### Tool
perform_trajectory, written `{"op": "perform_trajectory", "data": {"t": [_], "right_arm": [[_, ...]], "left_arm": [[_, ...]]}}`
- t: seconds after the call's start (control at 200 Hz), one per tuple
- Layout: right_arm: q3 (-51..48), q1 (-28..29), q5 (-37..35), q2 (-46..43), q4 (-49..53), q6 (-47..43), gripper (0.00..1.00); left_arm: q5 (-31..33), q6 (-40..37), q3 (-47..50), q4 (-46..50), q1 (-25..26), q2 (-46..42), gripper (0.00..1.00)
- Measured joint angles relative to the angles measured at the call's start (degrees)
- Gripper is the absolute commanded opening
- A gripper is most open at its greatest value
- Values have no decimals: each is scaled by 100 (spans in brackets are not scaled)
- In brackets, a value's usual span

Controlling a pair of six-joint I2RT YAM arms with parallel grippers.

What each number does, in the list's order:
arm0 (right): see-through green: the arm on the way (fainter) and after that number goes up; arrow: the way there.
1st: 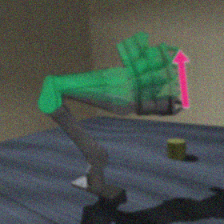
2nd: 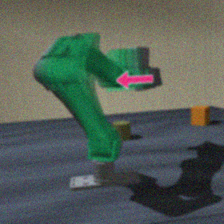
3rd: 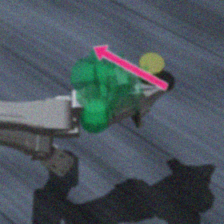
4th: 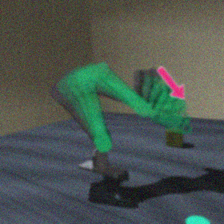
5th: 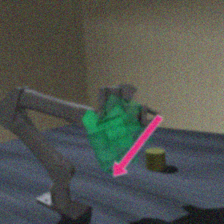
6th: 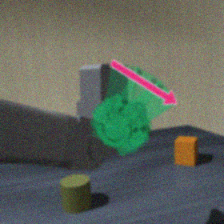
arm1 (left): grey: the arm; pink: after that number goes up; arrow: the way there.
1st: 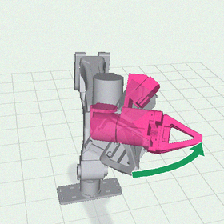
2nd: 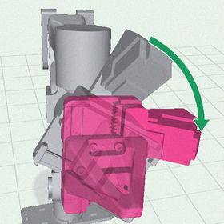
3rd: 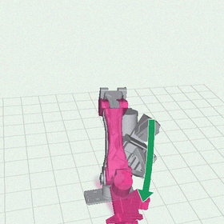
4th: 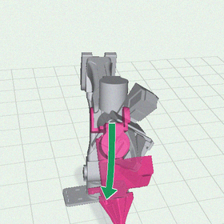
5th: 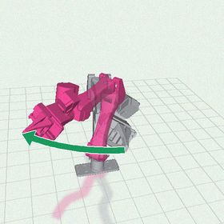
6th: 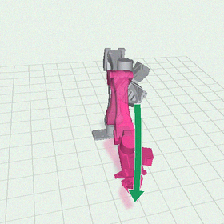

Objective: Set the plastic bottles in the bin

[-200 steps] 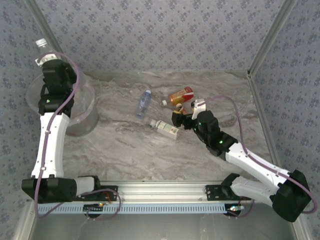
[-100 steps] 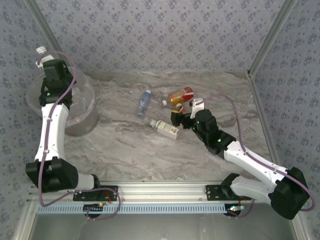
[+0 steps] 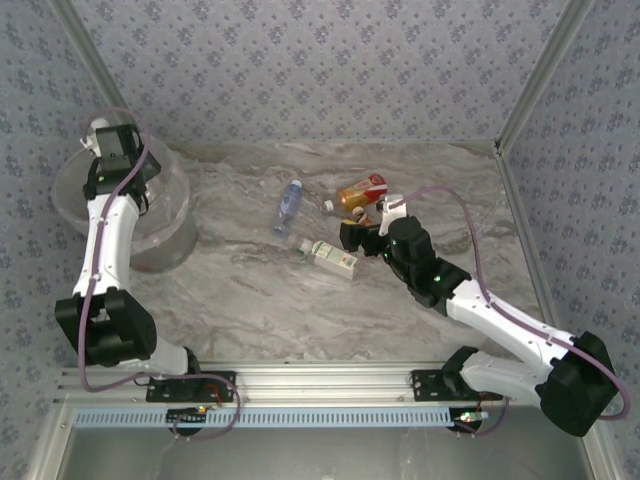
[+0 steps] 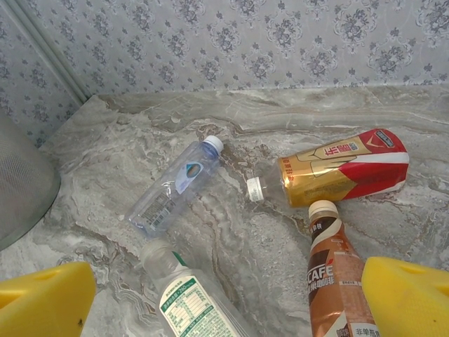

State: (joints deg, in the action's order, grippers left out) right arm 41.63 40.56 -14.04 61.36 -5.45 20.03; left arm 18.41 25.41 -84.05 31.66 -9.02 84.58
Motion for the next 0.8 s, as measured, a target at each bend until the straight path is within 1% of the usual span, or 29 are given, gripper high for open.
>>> {"op": "perform_trajectory", "data": {"t": [0.07, 0.115, 0.21, 0.545, 0.8], "right_arm": [[0, 2, -2, 0, 17, 0, 100], [0, 9, -4, 0, 22, 0, 100], [0, 11, -9, 0, 57, 2, 100], [46, 9, -74, 125, 199, 7, 100], [256, 9, -118, 315, 448, 9, 100]], "left_arm": [[-48, 107, 0, 85, 0, 4, 87], [-90, 133, -2, 116, 0, 4, 94], [-203, 210, -2, 181, 2, 4, 99], [-966, 278, -144, 260, 2, -70, 99], [-1696, 280, -153, 247, 0, -293, 100]]}}
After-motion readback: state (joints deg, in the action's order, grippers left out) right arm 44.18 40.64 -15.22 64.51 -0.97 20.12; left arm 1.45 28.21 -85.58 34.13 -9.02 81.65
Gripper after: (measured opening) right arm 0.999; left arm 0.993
